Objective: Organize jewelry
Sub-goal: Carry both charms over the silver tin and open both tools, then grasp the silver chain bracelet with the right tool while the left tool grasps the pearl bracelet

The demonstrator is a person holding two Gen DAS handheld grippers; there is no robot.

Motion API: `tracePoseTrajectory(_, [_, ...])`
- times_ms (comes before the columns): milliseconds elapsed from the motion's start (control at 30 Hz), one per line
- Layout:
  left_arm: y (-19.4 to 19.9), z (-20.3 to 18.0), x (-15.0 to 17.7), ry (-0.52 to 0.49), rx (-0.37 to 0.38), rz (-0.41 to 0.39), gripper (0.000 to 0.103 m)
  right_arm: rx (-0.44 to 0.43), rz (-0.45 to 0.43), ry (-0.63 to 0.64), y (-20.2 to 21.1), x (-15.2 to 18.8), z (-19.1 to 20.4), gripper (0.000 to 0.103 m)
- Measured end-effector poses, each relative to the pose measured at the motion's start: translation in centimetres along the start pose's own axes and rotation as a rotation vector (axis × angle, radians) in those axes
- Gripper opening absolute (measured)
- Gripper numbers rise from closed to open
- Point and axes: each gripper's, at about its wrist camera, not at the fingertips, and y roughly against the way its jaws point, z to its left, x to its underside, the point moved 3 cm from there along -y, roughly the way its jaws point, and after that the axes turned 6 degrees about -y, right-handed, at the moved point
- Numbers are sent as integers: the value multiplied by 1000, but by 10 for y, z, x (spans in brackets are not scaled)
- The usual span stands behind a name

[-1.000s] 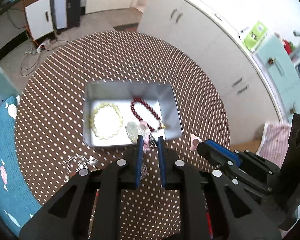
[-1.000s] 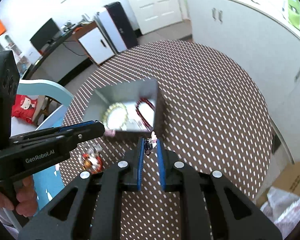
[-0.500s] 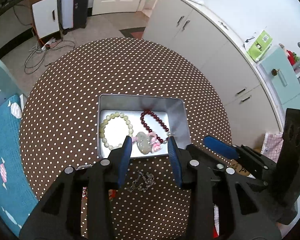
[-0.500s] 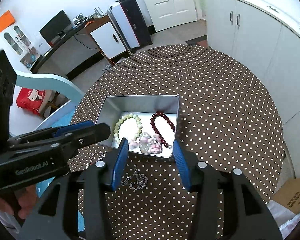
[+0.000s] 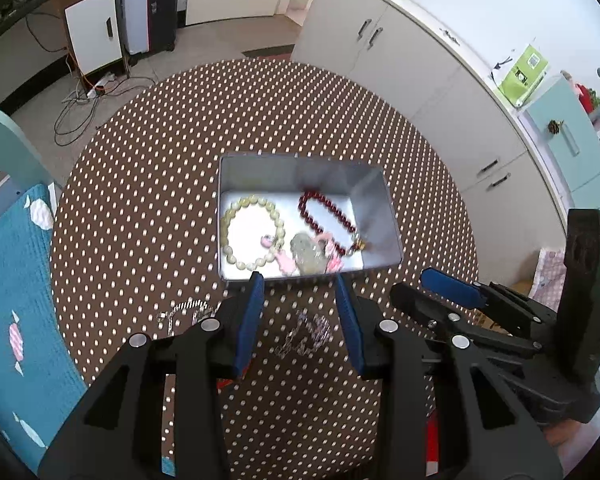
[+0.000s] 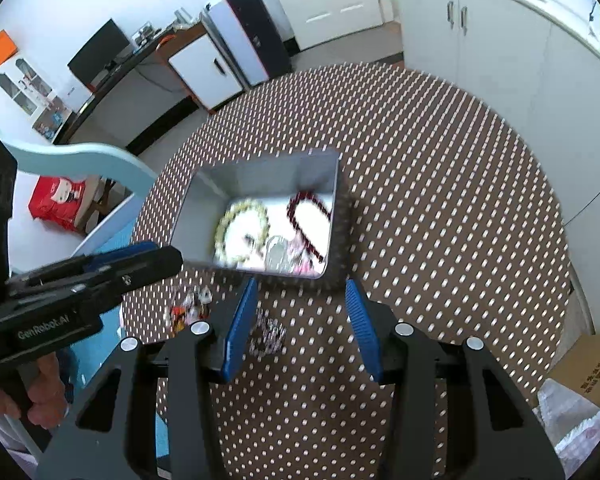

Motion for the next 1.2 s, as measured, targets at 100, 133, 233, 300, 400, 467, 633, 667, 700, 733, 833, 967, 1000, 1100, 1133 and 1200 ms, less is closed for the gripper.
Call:
tracePoseTrajectory(100, [-5,6,10,13,-4,31,36,-1,39,22,-10,12,5,41])
tracePoseTrajectory(133, [-7,7,13,16,-5,37,36,7,52,34,-15,15,7,39])
tracePoseTrajectory(233, [-12,14,23,27,-12,64,36,14,87,66,-27,25,12,33])
tracePoseTrajectory(300, [-16,19,29,40,-15,82,36,11,104,83,-33,30,16,30])
tracePoseTrajectory(400, [-21,27,36,59,-22,105,36,29,129,110,-44,37,20,27])
tracePoseTrajectory(467, [-25,33,42,76,-27,123,36,38,133,126,-48,38,24,24])
tracePoseTrajectory(633, [-31,51,53,124,-36,159,36,87,140,183,-64,41,35,16])
tracePoseTrajectory(667, [-32,55,55,133,-36,163,36,94,146,190,-68,41,37,15])
tracePoseTrajectory(700, [-33,58,57,140,-35,168,36,103,122,210,-69,43,39,13])
tracePoseTrajectory(733, [-34,61,59,149,-33,179,36,111,113,223,-70,45,41,11])
tracePoseTrajectory(833, [-37,73,68,169,-34,205,36,102,110,223,-72,46,41,9])
tracePoseTrajectory(967, [-38,85,76,181,-35,220,36,82,109,202,-73,44,39,9])
tracePoseTrajectory(1000, [-40,88,78,185,-34,223,36,77,112,190,-73,43,38,9])
tracePoseTrajectory(1100, [-42,95,81,196,-32,231,36,37,118,130,-65,38,29,3])
tracePoseTrajectory(1133, [-41,97,82,197,-27,230,36,36,115,125,-64,38,28,3])
tracePoseTrajectory(1200, [-40,101,82,194,-25,224,36,42,106,131,-62,38,29,3])
